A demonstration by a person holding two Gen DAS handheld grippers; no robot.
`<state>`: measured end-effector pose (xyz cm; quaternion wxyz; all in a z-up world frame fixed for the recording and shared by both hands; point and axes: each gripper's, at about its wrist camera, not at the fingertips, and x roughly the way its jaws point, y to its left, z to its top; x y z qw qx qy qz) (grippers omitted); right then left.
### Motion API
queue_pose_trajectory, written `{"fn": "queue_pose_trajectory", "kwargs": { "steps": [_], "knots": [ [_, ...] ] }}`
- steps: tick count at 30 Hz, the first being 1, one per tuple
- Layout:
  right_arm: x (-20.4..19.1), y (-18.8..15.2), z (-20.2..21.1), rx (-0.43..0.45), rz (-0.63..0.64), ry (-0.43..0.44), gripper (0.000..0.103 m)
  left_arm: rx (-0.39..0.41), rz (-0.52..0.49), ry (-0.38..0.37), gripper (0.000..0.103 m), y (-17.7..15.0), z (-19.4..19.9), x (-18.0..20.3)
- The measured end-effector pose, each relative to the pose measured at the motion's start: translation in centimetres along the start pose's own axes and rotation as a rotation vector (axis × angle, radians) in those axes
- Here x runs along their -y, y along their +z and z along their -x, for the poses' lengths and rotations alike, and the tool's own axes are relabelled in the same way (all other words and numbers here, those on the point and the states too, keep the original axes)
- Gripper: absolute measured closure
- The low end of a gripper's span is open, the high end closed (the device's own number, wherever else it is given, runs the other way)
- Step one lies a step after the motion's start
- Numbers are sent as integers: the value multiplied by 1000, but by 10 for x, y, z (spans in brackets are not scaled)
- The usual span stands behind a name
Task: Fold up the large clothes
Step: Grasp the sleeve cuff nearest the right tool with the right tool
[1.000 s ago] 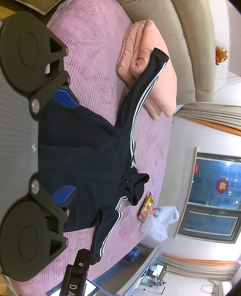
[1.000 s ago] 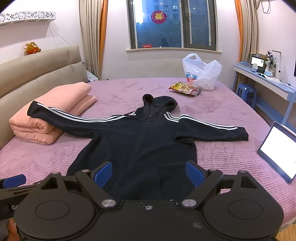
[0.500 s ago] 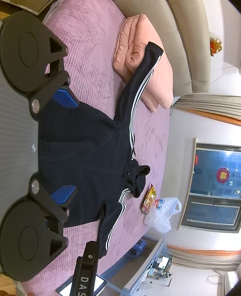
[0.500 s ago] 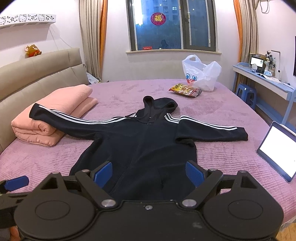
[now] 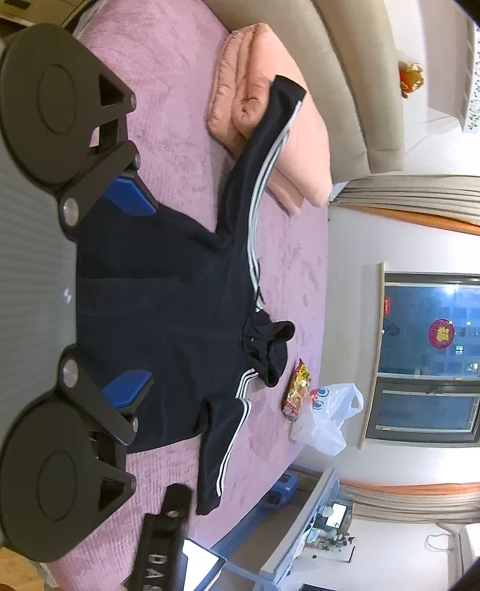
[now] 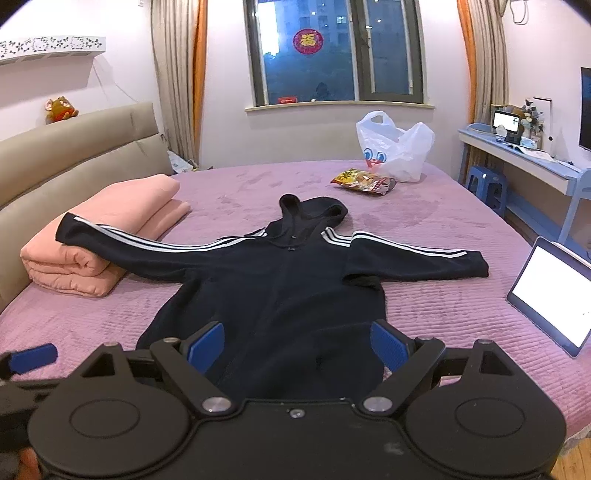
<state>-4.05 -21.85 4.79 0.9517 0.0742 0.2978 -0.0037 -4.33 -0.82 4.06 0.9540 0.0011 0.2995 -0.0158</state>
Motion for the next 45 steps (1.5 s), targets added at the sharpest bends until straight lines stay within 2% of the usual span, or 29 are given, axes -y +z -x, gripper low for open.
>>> {"fn": "queue_pose_trajectory", "kwargs": {
  "steps": [5, 8, 11, 14, 17, 19, 22, 25, 31, 35, 37, 40, 45],
  "knots": [
    [14, -5, -47, -42, -11, -28, 1, -12, -1, -20, 6, 21, -44, 0],
    [26, -20, -97, -52, -17, -5, 0, -50, -35, -53, 6, 27, -97, 4],
    [37, -37, -166, -95, -55, -32, 0, -87, -52, -103, 7, 27, -167, 11],
    [53, -42, -233, -137, -127, -57, 1, -112, -48, -207, 10, 32, -240, 14],
    [73, -35, -282, -114, -188, -76, 1, -122, -90, -327, 12, 46, -294, 25],
    [86, -24, -307, -113, -246, -96, 1, -120, -127, -355, 12, 55, -318, 38],
    [108, -8, -327, -130, -333, -103, 1, -153, -176, -360, 11, 68, -344, 55],
    [128, 10, -338, -151, -353, -152, 1, -219, -224, -346, 11, 79, -363, 72],
    [207, 48, -359, -196, -416, -345, 1, -330, -242, -295, 11, 107, -384, 93],
    [274, 64, -379, -188, -442, -526, 1, -348, -209, -261, 11, 131, -398, 111],
    [308, 70, -393, -184, -461, -590, 1, -347, -195, -245, 11, 141, -405, 121],
    [359, 76, -412, -177, -537, -631, 1, -354, -175, -231, 11, 151, -419, 135],
    [423, 68, -443, -211, -758, -568, 1, -385, -160, -219, 11, 157, -441, 156]
  ]
}}
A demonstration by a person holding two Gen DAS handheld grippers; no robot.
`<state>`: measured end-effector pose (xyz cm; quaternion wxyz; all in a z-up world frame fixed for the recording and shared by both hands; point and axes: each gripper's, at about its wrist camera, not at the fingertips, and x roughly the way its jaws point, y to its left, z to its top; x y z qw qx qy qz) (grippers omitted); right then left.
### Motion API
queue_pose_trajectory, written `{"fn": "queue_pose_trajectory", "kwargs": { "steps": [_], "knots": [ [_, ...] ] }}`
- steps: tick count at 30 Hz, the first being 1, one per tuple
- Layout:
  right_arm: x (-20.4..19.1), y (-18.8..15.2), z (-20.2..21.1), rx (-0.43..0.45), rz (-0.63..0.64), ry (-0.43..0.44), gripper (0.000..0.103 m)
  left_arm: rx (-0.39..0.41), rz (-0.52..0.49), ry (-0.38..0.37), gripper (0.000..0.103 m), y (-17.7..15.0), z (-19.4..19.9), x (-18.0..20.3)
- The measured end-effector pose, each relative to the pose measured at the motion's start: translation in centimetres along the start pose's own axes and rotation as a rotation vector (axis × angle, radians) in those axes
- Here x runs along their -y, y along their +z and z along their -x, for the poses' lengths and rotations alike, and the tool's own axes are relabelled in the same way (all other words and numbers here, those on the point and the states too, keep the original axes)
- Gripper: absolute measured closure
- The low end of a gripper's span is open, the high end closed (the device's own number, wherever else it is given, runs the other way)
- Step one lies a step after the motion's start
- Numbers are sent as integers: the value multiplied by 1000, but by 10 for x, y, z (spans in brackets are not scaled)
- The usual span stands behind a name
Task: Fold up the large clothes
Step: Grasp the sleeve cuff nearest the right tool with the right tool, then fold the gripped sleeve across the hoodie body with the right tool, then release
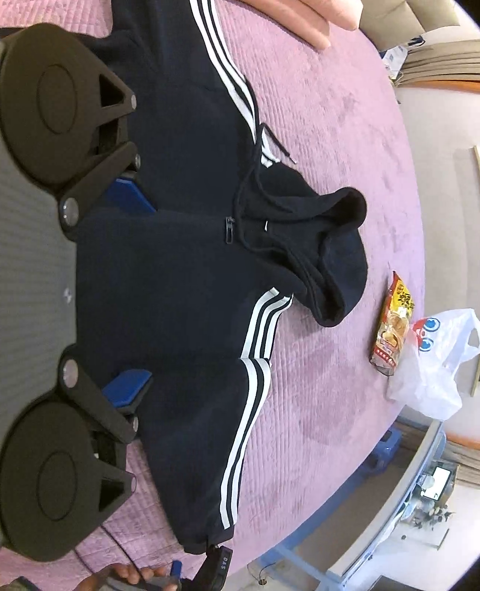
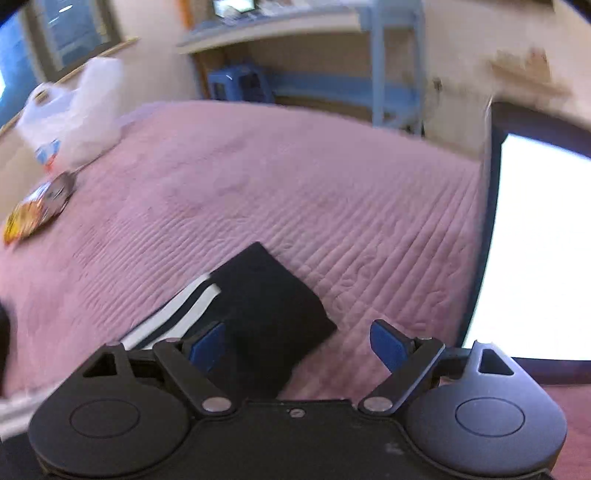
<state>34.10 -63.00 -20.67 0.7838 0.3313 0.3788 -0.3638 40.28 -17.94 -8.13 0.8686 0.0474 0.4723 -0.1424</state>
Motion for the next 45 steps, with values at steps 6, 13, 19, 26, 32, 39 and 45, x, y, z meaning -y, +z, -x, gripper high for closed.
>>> {"fn": "queue_pose_trajectory", "kwargs": {
  "steps": [6, 13, 19, 26, 32, 39, 45],
  "knots": [
    [-16, -10, -16, 0, 65, -1, 5, -38, -1, 4, 11, 7, -19, 15],
    [-44, -13, 18, 125, 221, 100, 87, -47, 1, 10, 12, 6, -28, 19],
    [-51, 3, 94, 444, 285, -259, 88, -24, 50, 11, 16, 5, -22, 2],
    [-63, -26, 112, 456, 339, -376, 88, -24, 78, 16, 18, -4, -19, -28],
    [-65, -30, 168, 571, 312, -411, 88, -15, 53, 42, 19, -11, -4, -71],
    [-43, -6, 227, 646, 293, -560, 88, -12, 80, 19, 18, -18, 6, -127],
    [-54, -34, 198, 524, 288, -563, 88, -31, 86, -2, 18, -25, -1, -159]
  ]
}}
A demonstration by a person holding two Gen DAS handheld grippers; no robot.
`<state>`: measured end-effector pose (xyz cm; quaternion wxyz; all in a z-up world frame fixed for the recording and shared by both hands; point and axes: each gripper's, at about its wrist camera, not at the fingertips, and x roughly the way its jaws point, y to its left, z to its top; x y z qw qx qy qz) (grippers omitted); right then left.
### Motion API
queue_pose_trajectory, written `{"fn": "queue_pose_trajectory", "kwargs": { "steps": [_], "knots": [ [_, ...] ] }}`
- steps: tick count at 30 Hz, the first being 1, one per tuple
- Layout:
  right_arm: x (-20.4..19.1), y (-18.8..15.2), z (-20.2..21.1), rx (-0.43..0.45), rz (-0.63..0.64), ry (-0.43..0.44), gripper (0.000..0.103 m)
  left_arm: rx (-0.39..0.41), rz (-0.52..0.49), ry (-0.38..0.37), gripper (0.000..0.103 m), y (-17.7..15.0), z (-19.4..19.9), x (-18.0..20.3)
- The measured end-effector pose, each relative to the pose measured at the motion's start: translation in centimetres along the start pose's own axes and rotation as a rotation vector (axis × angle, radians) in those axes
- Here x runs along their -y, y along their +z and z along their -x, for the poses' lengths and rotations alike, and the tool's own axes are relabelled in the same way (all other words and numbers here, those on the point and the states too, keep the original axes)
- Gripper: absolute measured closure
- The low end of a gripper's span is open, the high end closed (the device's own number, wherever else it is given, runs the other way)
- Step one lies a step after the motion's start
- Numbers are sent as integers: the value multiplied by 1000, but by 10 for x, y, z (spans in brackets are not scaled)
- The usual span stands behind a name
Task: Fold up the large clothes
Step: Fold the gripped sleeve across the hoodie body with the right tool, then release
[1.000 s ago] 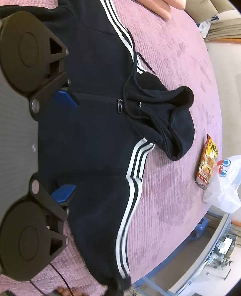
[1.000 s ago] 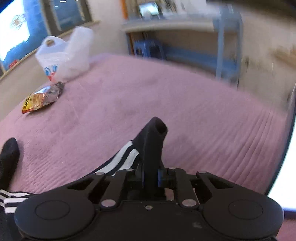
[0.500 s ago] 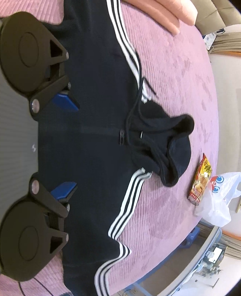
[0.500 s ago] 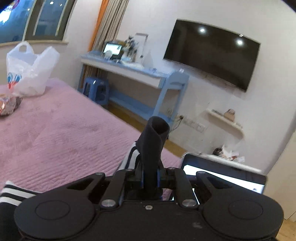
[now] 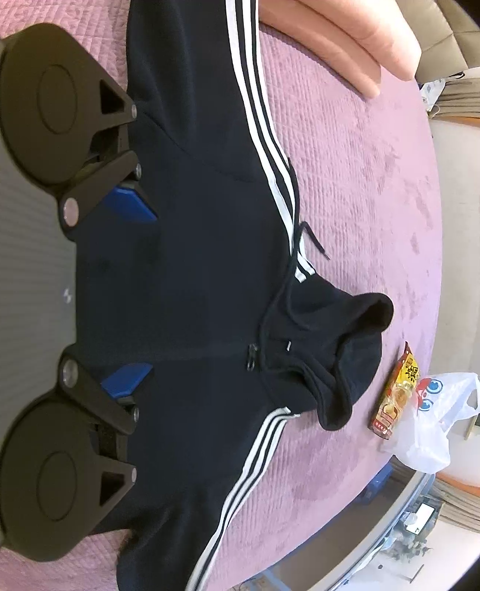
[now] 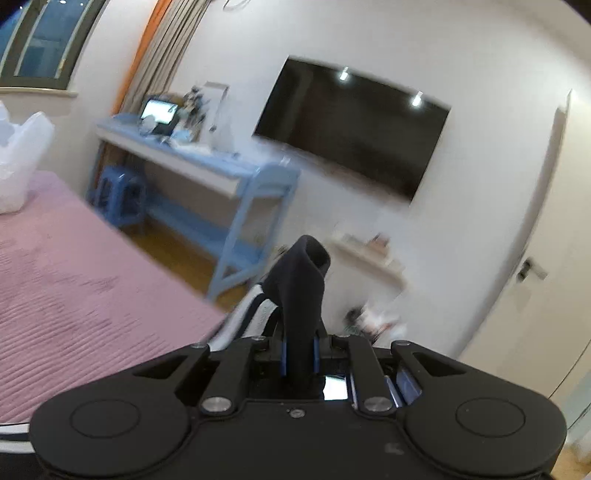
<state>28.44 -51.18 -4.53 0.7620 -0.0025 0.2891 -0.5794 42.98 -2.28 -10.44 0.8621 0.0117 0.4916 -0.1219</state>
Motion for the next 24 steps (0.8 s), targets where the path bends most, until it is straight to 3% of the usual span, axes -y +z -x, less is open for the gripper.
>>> {"fn": "queue_pose_trajectory", "kwargs": {
  "steps": [2, 6, 12, 16, 18, 19, 20, 22, 24],
  "knots": [
    [-23, -10, 23, 5, 28, 61, 88, -2, -6, -2, 18, 0, 0, -11],
    [-85, -24, 85, 22, 63, 291, 87, 19, 6, 0, 19, 7, 4, -38],
    [-185, -27, 212, 59, 84, 725, 87, 88, 51, 44, 19, 25, 18, -81],
    [-242, -36, 286, -12, 91, 1031, 86, 113, 110, 87, 19, 30, 23, -112],
    [-266, -46, 313, -38, 126, 1172, 69, 111, 141, 103, 19, 30, 22, -127],
    [-279, -53, 322, -71, 174, 1249, 35, 105, 153, 111, 19, 29, 20, -132],
    [-289, -60, 327, -109, 222, 1293, 23, 100, 164, 119, 19, 26, 18, -138],
    [-296, -64, 325, -158, 291, 1323, 26, 88, 179, 122, 19, 23, 11, -145],
    [-293, -76, 311, -168, 335, 1278, 27, 70, 185, 109, 19, 19, 3, -149]
  ]
}}
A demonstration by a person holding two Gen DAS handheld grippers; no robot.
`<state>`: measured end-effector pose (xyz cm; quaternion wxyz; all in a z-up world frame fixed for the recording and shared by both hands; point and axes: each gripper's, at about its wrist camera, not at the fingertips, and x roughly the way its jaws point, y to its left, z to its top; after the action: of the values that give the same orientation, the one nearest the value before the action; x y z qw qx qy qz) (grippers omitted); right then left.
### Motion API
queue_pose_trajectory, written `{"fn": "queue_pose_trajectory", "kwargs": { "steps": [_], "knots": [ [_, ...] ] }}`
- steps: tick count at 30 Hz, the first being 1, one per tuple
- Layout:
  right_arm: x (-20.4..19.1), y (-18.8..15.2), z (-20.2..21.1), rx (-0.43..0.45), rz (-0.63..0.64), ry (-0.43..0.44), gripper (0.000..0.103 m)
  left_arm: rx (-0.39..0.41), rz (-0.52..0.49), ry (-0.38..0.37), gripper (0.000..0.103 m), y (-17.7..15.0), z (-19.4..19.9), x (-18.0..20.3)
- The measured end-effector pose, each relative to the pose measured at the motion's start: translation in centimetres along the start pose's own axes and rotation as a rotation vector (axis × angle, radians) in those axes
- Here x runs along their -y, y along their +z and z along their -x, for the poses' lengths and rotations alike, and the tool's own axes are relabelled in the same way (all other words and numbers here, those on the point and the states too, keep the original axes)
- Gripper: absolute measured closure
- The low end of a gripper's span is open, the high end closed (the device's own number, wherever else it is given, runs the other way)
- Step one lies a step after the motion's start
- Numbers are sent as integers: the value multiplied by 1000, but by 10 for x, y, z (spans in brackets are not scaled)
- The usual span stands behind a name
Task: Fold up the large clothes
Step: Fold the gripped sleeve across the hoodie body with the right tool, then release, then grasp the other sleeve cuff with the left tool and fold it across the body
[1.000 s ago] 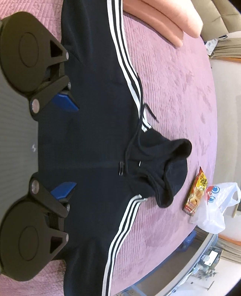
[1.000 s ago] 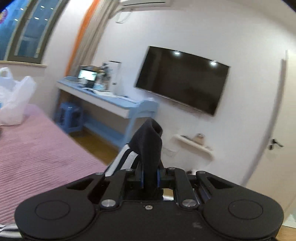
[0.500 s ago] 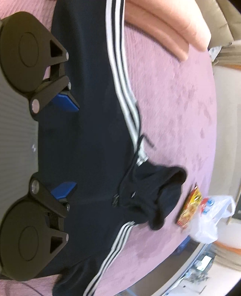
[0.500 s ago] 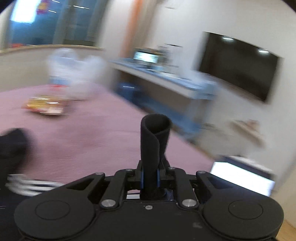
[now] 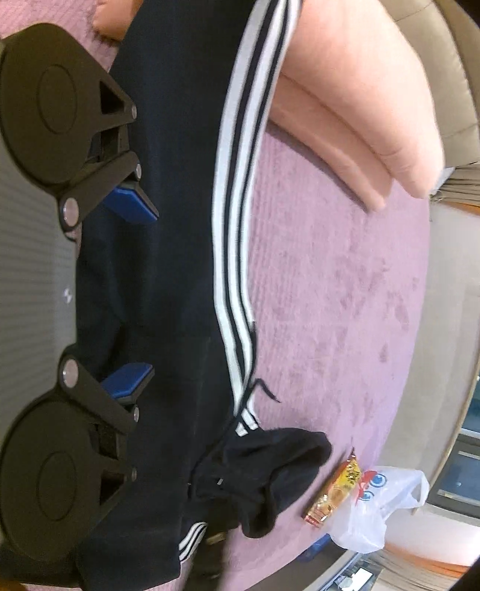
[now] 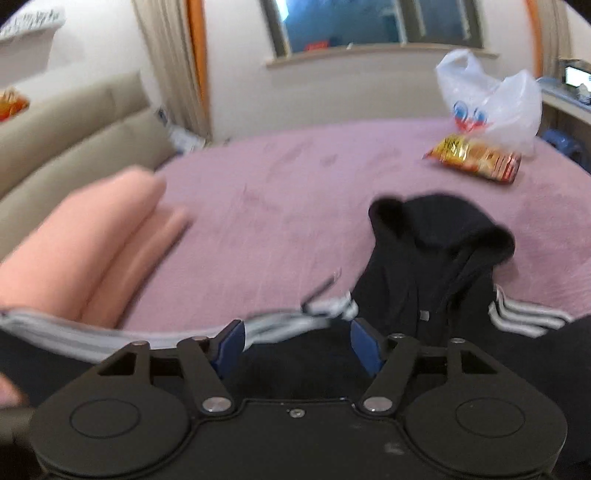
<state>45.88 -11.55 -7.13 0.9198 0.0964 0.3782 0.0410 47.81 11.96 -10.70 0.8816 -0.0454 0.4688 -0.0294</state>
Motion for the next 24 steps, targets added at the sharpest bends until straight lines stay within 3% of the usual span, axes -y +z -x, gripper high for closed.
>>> {"fn": "queue_pose_trajectory", "kwargs": {
  "steps": [3, 5, 7, 11, 16, 19, 20, 21, 24],
  "knots": [
    [44, -27, 1, -81, -13, -156, 33, -22, 4, -45, 19, -5, -15, 0],
    [78, -33, -5, -130, -45, -256, 62, -46, 3, -100, 19, -5, -27, 3],
    [112, -44, -5, -180, -86, -359, 73, -52, 5, -162, 19, -4, -41, 11],
    [145, -53, -14, -210, -87, -445, 76, -85, 29, -199, 20, 1, -74, 23],
    [144, -81, -27, -285, -93, -410, 76, -121, 63, -176, 25, 5, -107, 30],
    [134, -96, -33, -280, -43, -426, 75, -97, -17, -94, 54, 7, -110, 41],
    [131, -99, -34, -277, -19, -433, 75, -83, -44, -79, 76, 8, -109, 45],
    [130, -101, -33, -275, -9, -437, 75, -82, -62, -105, 91, 8, -109, 48],
    [132, -100, -37, -278, -11, -434, 75, -44, -81, -136, 92, 13, -100, 58]
  ]
}}
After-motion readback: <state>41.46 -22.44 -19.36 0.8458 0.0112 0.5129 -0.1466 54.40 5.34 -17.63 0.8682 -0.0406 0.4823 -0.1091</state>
